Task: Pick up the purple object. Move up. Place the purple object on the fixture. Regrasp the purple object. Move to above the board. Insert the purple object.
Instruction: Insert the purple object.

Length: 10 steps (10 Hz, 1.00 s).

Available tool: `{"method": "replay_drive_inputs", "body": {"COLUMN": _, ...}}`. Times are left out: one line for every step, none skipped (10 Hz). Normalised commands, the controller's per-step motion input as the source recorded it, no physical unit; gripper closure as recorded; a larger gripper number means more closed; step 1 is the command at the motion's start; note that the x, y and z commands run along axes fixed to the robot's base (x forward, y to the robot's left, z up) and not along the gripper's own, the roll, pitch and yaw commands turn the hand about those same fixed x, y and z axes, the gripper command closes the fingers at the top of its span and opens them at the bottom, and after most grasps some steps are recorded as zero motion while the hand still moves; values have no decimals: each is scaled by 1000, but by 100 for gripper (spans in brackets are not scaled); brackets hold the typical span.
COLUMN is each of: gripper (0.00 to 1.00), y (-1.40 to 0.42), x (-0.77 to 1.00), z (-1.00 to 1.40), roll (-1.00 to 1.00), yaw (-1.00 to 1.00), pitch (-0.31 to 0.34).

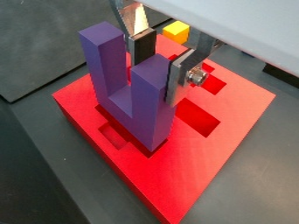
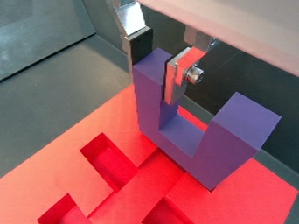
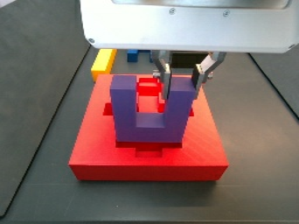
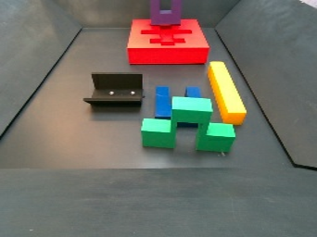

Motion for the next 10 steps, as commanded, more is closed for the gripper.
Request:
{"method": "replay_drive_inputs", "body": {"gripper": 100, "y": -111, "x": 0, "z": -100, "roll": 0, "yaw": 37, "pitch": 0}}
{"method": "replay_drive_inputs", "body": {"gripper": 100, "y": -123, "x": 0, "z": -97, "roll": 0, "yaw": 31, "pitch": -6}}
{"method": "replay_drive_inputs", "body": {"gripper": 100, "y": -106, "x": 0, "z": -131, "roll": 29, "yaw": 31, "pitch": -7}}
{"method": "replay_drive_inputs", "body": {"gripper": 100, "y": -69, "x": 143, "z": -94, "roll": 56, "yaw": 57, "pitch": 0}}
{"method": "replay_drive_inputs", "body": {"gripper": 100, "y": -49, "x": 289, "z": -29, "roll": 69, "yaw": 83, "pitch": 0}}
{"method": "replay_drive_inputs", "body": {"gripper": 100, "y": -63, "x": 329, "z": -34, "roll": 83, "yaw": 106, "pitch": 36}}
{"method": "replay_drive_inputs", "body": {"gripper": 100, "y": -49, "x": 320, "z": -11, "roll": 79, "yaw": 100, "pitch": 43}}
{"method": "replay_drive_inputs", "body": {"gripper": 100, "y": -20, "x": 234, "z": -66, "roll": 94, "yaw": 83, "pitch": 26}}
{"method": "replay_drive_inputs", "body": {"gripper": 100, "y": 0, "x": 71, "z": -137, "roll": 160, "yaw": 9, "pitch": 0}}
{"method": "replay_drive_inputs", "body": {"gripper": 100, "y": 0, "x": 29, "z": -134, "roll": 266, "yaw": 0, "pitch": 0}}
